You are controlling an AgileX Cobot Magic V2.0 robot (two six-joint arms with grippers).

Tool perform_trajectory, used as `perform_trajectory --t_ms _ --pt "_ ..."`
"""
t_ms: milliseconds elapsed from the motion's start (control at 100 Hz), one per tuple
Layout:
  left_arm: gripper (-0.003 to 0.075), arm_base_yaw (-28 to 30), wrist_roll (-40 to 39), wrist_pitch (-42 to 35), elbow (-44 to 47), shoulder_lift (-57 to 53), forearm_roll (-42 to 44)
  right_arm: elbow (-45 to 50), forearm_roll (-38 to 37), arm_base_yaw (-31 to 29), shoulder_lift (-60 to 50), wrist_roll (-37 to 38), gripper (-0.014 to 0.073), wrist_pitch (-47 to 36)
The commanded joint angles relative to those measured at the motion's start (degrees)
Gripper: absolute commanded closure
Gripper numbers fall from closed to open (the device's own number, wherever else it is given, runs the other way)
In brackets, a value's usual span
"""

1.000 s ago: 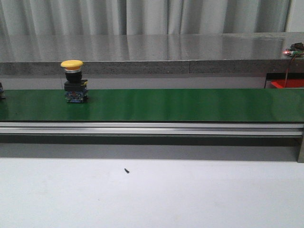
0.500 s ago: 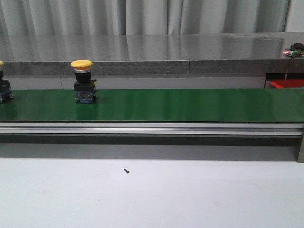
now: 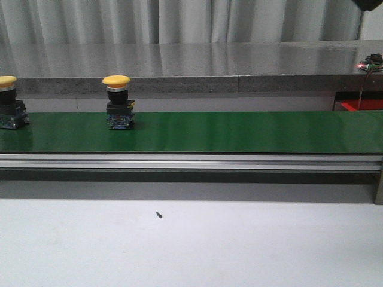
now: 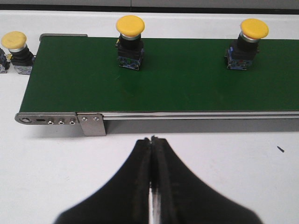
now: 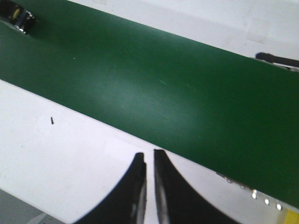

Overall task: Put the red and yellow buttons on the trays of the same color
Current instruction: 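Move the right gripper over the leading yellow button on the belt, then lower the right gripper onto the yellow button and grasp it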

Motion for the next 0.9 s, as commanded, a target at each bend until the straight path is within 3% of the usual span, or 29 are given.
perform_trajectory --t_ms 0,120,210,890 --pt "0.074 -0.42 -0.1 -3.35 -1.42 -0.13 -1.01 -5.52 0.15 1.87 2.31 -0.45 0.0351 -1.0" --pt "0.074 -0.42 -0.1 -3.35 -1.42 -0.13 -1.01 -10.69 0.21 4.51 7.11 0.55 0.0103 -0.74" --pt "0.074 -0.42 -0.1 -3.35 -1.42 -0.13 -1.01 -14.77 0.21 6.18 10.44 3.7 0.0006 -0.44" --pt "0.074 -0.42 -0.1 -3.35 -1.42 -0.13 -1.01 -51.5 -0.14 14.56 36.66 22.82 0.0002 18.85"
